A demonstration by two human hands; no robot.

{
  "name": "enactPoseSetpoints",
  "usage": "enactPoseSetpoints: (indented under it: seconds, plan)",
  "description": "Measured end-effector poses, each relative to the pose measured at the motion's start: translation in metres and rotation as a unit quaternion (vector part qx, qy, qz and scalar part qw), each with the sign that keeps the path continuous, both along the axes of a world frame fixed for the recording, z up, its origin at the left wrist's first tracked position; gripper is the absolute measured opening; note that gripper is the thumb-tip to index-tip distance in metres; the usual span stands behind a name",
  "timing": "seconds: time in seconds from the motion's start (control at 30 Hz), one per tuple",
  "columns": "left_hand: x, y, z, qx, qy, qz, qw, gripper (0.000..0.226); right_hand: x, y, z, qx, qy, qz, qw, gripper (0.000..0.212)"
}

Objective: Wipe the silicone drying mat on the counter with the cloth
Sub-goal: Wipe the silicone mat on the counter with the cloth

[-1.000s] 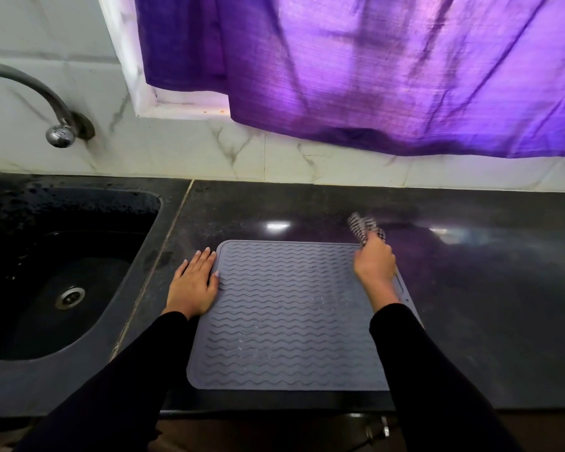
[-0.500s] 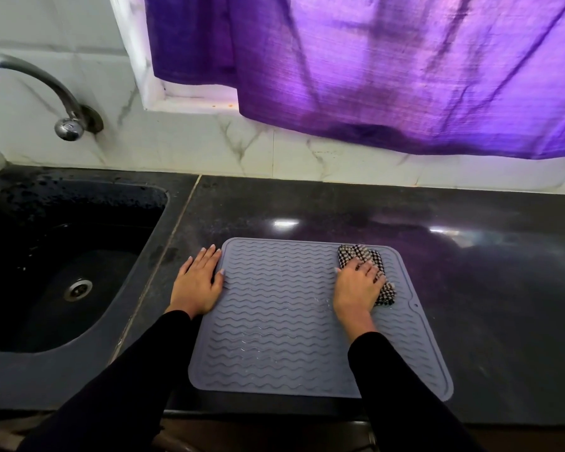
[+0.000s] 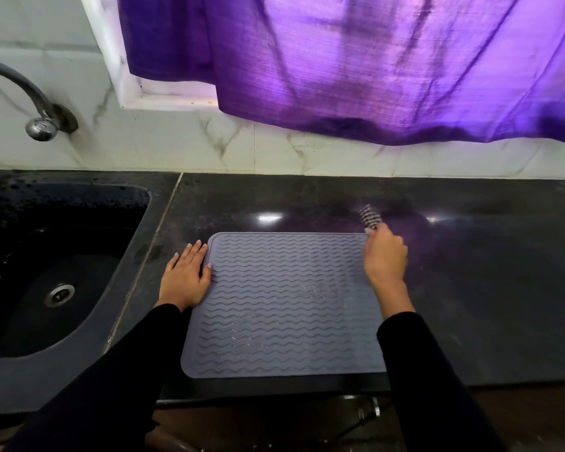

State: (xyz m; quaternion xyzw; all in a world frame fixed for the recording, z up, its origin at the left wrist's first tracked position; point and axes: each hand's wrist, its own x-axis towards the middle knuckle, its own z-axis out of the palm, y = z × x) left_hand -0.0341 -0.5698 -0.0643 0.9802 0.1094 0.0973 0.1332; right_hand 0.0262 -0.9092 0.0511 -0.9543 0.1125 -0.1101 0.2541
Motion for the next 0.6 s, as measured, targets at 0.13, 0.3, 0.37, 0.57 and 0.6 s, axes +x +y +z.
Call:
enactPoseSetpoints:
  seconds: [0.13,0.3,0.37,0.57,0.6]
  plan:
    - [0.000,-0.001,0.001,0.002,0.008,0.001,1.000,0.070,-0.021,0.029,-0.044,-0.108,0.106,0.071,0.986,0.038]
    - [0.001,0.002,-0.001,0.004,0.007,0.000,1.000,0.083,-0.027,0.034,-0.093,-0.151,0.082,0.082,0.982,0.053]
    - [0.001,0.002,-0.001,0.005,0.007,-0.001,1.000,0.083,-0.024,0.028,-0.094,-0.162,0.054,0.091,0.981,0.050]
    - [-0.001,0.002,0.001,0.000,0.011,-0.010,1.000,0.083,-0.028,0.002,-0.071,0.021,0.003,0.059,0.998,0.036]
    - [-0.001,0.001,0.001,0.000,0.017,-0.011,1.000,0.078,-0.027,-0.001,-0.068,0.069,0.000,0.051,0.996,0.035]
